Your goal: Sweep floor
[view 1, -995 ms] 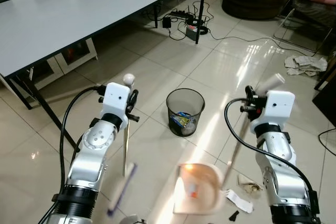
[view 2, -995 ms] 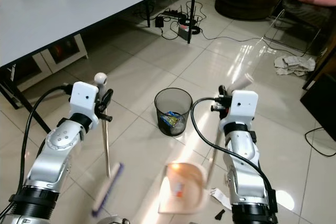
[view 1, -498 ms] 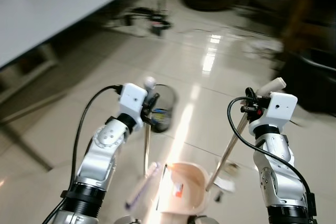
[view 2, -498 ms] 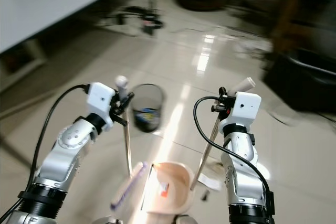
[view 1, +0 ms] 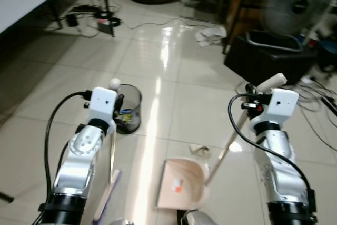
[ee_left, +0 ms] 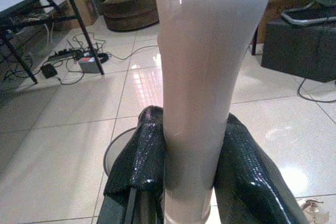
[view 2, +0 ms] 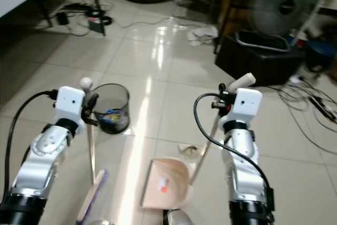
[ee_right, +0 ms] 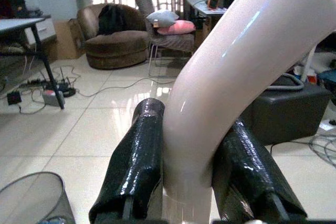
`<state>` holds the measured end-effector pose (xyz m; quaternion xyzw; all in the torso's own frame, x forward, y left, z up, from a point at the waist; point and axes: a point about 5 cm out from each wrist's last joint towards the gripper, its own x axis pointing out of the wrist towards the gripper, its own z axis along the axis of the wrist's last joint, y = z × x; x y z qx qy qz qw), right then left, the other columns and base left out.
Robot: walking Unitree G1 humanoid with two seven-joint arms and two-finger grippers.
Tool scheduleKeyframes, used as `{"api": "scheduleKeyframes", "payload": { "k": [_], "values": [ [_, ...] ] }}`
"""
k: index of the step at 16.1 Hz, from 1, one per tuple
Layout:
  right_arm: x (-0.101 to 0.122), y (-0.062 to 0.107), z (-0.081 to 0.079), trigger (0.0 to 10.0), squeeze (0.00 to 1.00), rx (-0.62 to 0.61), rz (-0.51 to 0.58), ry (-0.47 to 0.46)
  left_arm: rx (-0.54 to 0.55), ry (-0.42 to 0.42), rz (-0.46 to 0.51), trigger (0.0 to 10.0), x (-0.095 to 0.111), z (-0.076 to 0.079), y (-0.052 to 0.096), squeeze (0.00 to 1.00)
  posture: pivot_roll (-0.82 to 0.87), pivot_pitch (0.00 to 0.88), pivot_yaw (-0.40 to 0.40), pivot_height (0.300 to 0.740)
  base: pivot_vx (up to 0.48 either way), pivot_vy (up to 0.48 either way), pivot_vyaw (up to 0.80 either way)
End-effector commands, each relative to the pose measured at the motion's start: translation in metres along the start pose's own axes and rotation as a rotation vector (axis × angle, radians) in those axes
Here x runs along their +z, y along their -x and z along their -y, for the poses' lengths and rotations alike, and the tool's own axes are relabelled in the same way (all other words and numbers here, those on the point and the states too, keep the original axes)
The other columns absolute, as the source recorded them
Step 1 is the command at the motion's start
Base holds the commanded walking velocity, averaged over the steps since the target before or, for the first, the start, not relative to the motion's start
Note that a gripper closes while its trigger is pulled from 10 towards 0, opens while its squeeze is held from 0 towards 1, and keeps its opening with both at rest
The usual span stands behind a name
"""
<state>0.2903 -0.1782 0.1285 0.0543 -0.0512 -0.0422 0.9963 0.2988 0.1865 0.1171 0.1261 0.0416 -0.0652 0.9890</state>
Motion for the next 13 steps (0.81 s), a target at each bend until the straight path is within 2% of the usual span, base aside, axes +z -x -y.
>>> {"api": "scheduleKeyframes", "payload": {
  "k": [1,3,6,8,10,13],
  "values": [
    [0.011,-0.004,-0.005,10.0,0.00,0.013,0.063,-0.056,0.039,-0.024,0.038,10.0,0.014,-0.007,-0.007,0.00,0.12,0.070,-0.033,0.740,0.000,0.000,-0.80],
    [0.010,-0.002,-0.010,10.0,0.00,0.032,0.059,-0.036,0.049,0.004,0.052,10.0,0.020,-0.009,-0.013,0.00,0.10,0.069,-0.017,0.740,0.000,0.000,-0.80],
    [0.007,0.002,-0.006,10.0,0.00,0.038,0.041,-0.031,0.017,0.027,0.063,10.0,0.022,-0.001,-0.018,0.00,0.09,0.049,-0.009,0.740,0.000,0.000,-0.80],
    [0.004,-0.003,-0.002,10.0,0.00,0.027,-0.003,0.052,0.004,0.051,0.089,10.0,0.027,0.001,-0.019,0.00,0.08,0.064,0.007,0.740,0.000,0.000,-0.80],
    [0.001,-0.001,0.002,10.0,0.00,0.014,-0.016,0.064,0.004,0.056,0.096,10.0,0.026,0.002,-0.018,0.00,0.08,0.059,0.006,0.740,0.000,0.000,-0.80],
    [-0.004,-0.001,0.000,10.0,0.00,0.027,-0.046,0.102,-0.010,0.038,0.107,10.0,0.026,0.003,-0.017,0.00,0.08,0.039,0.017,0.740,0.000,0.000,-0.17]
  ]
}}
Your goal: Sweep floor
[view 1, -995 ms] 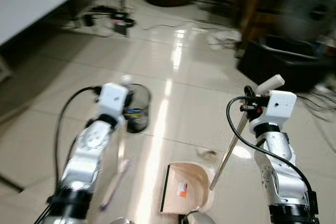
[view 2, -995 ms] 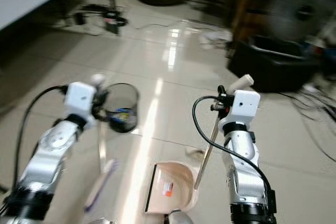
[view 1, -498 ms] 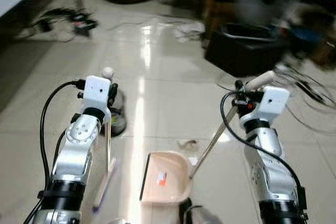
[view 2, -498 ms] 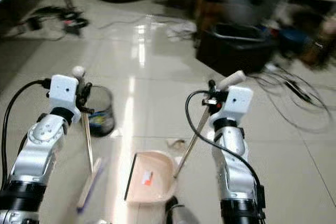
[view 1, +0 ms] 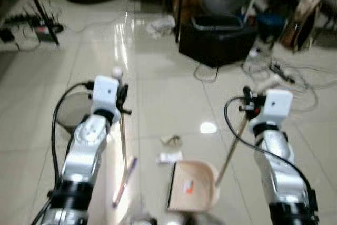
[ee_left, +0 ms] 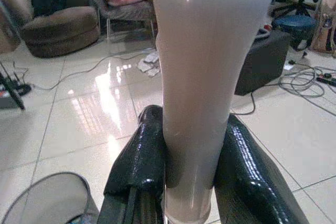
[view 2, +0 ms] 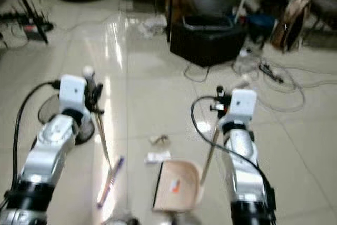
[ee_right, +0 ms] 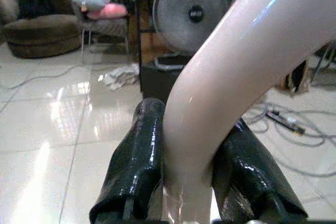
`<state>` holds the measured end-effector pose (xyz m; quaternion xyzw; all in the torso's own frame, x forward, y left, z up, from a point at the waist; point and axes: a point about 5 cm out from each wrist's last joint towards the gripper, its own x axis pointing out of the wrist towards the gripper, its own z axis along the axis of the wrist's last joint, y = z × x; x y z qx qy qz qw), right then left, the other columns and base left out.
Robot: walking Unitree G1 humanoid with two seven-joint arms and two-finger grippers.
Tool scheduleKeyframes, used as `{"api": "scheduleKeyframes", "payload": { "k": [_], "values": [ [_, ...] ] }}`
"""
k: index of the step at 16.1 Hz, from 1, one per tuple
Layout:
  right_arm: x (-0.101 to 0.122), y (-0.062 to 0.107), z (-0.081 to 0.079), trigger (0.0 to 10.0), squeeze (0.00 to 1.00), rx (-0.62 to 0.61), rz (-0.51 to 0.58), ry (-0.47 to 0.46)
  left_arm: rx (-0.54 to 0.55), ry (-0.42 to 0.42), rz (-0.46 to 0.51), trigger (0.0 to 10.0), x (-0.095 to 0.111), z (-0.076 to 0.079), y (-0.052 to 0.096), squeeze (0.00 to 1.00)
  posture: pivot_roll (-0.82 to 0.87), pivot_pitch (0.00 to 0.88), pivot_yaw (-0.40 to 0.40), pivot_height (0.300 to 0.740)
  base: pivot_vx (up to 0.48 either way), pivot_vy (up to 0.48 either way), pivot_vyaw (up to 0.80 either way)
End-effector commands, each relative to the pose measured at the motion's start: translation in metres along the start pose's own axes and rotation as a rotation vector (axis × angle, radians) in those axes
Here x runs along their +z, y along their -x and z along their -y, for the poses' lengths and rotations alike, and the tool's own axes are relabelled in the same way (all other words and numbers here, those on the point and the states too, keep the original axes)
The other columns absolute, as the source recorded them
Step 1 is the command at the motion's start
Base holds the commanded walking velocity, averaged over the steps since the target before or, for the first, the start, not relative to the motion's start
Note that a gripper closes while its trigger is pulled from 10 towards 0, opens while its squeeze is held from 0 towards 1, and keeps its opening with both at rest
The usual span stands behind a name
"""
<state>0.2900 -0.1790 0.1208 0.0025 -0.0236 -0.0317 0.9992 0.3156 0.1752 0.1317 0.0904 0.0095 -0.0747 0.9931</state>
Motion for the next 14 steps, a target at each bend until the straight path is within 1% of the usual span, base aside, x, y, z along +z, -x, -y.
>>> {"api": "scheduleKeyframes", "payload": {
  "k": [1,6,7,8,10,11,13,14],
  "values": [
    [0.003,-0.003,-0.002,10.0,0.00,-0.002,0.000,0.000,-0.009,-0.026,0.042,10.0,0.008,0.000,-0.002,0.00,0.07,0.035,0.013,0.740,0.000,0.000,0.00],
    [0.004,-0.004,-0.003,10.0,0.00,-0.006,-0.002,0.001,-0.015,-0.024,0.049,10.0,0.009,0.001,-0.003,0.00,0.07,0.034,0.009,0.740,0.000,0.000,0.00],
    [0.011,-0.008,-0.004,10.0,0.00,0.009,0.024,0.007,0.000,-0.021,0.052,10.0,0.011,0.001,-0.004,0.00,0.05,0.044,0.000,0.740,0.000,0.000,0.00],
    [0.019,-0.011,-0.005,10.0,0.00,0.025,0.044,0.010,0.014,0.005,0.063,10.0,0.013,0.000,-0.005,0.00,0.05,0.047,0.003,0.740,0.000,0.000,0.00],
    [0.017,-0.009,-0.003,10.0,0.00,0.028,0.037,0.017,-0.003,0.031,0.062,10.0,0.014,0.002,-0.004,0.00,0.07,0.058,-0.003,0.740,0.000,0.000,0.00],
    [0.016,-0.007,-0.003,10.0,0.00,0.031,0.034,0.013,-0.001,-0.004,0.038,10.0,0.012,0.003,-0.002,0.00,0.07,0.060,-0.005,0.740,0.000,0.000,0.00],
    [0.008,-0.006,-0.005,10.0,0.00,0.013,-0.004,0.013,0.017,-0.005,0.021,10.0,0.008,0.001,0.001,0.00,0.08,0.062,-0.015,0.740,0.000,0.000,0.00],
    [0.004,-0.007,-0.005,10.0,0.00,-0.026,-0.020,0.037,0.022,-0.016,0.012,10.0,0.005,0.000,0.003,0.00,0.09,0.065,-0.021,0.740,0.000,0.000,0.00]
  ]
}}
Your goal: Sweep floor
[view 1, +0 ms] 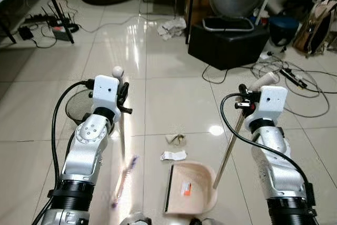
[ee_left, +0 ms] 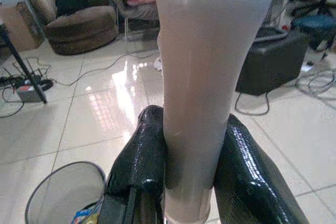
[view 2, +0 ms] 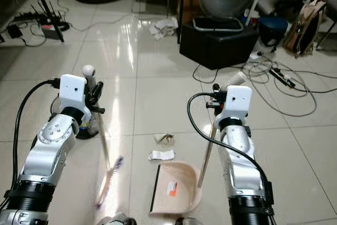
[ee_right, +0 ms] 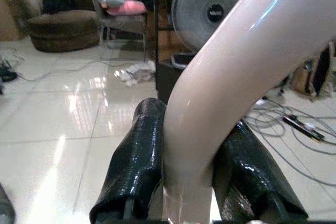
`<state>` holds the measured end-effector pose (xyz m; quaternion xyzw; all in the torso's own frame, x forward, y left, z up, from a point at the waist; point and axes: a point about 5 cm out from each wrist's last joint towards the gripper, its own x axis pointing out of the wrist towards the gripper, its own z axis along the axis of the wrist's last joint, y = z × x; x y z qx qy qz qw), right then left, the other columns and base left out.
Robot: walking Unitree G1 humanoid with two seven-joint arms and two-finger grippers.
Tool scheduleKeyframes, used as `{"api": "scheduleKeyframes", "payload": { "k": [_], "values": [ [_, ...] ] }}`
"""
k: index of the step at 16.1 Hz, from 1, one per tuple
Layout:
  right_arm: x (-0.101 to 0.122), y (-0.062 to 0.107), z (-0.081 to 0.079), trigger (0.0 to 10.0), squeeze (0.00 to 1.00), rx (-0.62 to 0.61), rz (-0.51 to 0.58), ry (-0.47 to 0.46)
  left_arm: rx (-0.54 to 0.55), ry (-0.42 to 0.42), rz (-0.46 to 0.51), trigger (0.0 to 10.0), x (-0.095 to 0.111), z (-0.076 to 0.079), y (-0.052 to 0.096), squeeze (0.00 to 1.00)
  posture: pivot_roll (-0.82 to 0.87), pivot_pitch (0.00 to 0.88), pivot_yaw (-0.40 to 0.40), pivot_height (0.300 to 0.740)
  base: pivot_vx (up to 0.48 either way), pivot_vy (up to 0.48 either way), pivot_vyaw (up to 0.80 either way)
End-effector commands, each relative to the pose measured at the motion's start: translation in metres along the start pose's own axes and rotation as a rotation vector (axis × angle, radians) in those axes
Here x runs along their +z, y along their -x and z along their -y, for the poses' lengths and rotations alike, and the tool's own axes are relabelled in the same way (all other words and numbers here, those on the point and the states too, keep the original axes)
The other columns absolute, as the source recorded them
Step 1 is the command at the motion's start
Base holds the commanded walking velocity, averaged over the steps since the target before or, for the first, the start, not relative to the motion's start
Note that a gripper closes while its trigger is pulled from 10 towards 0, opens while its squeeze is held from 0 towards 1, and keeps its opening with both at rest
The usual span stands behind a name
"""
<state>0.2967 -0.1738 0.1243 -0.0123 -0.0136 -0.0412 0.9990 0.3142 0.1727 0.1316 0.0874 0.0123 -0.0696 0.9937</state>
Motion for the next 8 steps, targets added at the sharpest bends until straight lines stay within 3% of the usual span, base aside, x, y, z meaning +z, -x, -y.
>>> {"api": "scheduleKeyframes", "payload": {
  "k": [1,3,4,5,6,8],
  "values": [
    [-0.001,-0.002,0.002,10.0,0.00,-0.044,-0.009,0.043,0.013,-0.024,0.015,10.0,0.004,-0.003,0.002,0.00,0.09,0.065,-0.021,0.740,0.000,0.000,0.00],
    [-0.005,-0.003,0.003,10.0,0.00,-0.048,-0.036,0.039,0.046,-0.027,-0.034,10.0,-0.002,-0.006,0.006,0.00,0.11,0.049,-0.021,0.740,0.000,0.000,0.00],
    [-0.010,-0.002,0.006,10.0,0.00,-0.043,-0.062,-0.060,0.069,-0.008,-0.070,10.0,-0.008,-0.007,0.010,0.00,0.11,0.032,-0.017,0.740,0.000,0.000,0.00],
    [-0.011,0.000,0.007,10.0,0.00,-0.046,-0.069,-0.129,0.086,0.076,-0.104,10.0,-0.017,-0.008,0.012,0.00,0.09,0.023,-0.007,0.740,0.000,0.000,0.00],
    [-0.011,0.000,0.006,10.0,0.00,-0.047,-0.069,-0.139,0.093,0.107,-0.115,10.0,-0.020,-0.009,0.013,0.00,0.09,0.023,-0.007,0.740,0.000,0.000,0.00],
    [-0.007,0.001,0.009,10.0,0.00,-0.057,-0.042,-0.123,0.055,0.087,-0.120,10.0,-0.019,-0.006,0.009,0.00,0.07,0.030,0.010,0.740,0.000,0.000,0.00]
  ]
}}
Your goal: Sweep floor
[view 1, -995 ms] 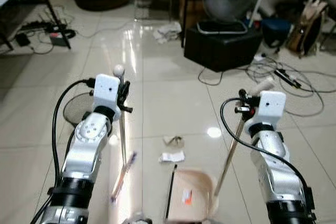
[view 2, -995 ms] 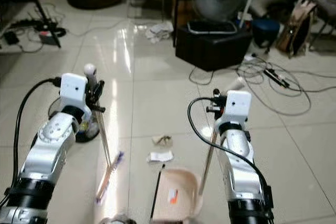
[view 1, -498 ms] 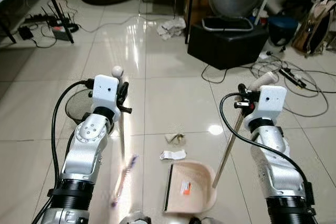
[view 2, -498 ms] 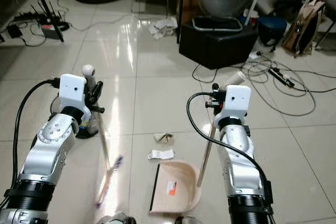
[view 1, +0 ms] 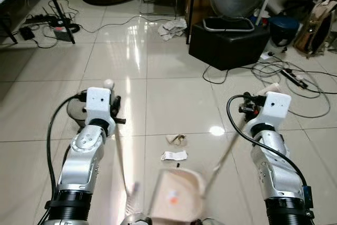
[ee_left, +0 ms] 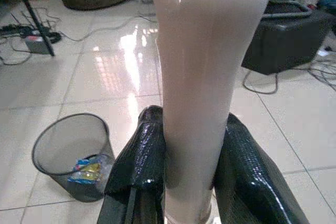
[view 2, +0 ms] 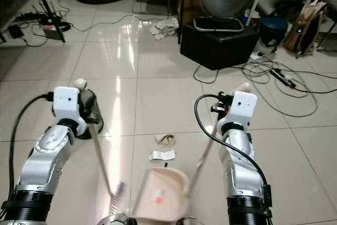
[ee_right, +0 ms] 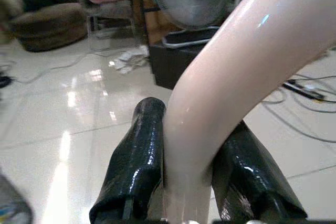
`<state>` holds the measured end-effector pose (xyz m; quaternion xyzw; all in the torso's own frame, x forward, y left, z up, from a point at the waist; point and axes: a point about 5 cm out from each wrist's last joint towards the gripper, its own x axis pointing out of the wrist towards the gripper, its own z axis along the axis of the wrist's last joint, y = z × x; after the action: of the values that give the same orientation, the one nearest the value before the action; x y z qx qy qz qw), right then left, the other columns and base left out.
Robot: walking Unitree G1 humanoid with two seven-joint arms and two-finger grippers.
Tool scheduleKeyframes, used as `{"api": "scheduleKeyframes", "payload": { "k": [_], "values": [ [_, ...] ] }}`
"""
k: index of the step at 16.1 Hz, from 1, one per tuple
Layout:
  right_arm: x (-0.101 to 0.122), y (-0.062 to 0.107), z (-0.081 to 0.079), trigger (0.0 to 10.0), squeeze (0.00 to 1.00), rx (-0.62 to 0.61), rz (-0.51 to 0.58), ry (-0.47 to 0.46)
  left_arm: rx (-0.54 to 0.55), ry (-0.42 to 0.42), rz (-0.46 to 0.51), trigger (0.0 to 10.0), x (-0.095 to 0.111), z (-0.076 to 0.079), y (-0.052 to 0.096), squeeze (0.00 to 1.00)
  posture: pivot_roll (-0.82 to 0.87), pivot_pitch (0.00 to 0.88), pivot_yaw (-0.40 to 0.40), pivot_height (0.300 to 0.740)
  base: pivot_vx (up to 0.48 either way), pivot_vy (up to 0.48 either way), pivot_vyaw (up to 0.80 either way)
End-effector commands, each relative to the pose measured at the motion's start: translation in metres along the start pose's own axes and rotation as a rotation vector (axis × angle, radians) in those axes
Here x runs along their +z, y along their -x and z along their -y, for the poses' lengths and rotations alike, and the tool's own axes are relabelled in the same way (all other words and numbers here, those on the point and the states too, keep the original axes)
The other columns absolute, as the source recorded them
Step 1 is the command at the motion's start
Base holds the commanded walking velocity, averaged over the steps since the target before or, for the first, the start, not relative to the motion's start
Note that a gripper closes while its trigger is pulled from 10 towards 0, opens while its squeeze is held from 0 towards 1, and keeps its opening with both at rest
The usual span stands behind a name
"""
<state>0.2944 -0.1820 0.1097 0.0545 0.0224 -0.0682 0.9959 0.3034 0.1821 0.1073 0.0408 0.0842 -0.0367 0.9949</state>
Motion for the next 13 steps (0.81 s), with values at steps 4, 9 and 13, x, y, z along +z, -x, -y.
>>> {"api": "scheduleKeyframes", "payload": {
  "k": [4,9,13],
  "values": [
    [0.010,0.004,0.008,10.0,0.00,-0.007,0.050,0.043,-0.041,-0.117,0.044,10.0,0.014,0.006,-0.007,0.00,0.05,0.033,0.016,0.740,0.000,0.000,0.00],
    [0.042,-0.011,-0.001,10.0,0.00,0.077,0.182,0.218,-0.004,-0.101,0.136,10.0,0.031,-0.002,-0.011,0.00,0.06,0.058,0.001,0.740,0.000,0.000,0.00],
    [0.035,-0.007,-0.001,10.0,0.00,0.081,0.136,0.202,-0.035,-0.160,0.146,10.0,0.037,0.004,-0.008,0.00,0.08,0.095,-0.025,0.740,0.000,0.000,0.00]
  ]
}}
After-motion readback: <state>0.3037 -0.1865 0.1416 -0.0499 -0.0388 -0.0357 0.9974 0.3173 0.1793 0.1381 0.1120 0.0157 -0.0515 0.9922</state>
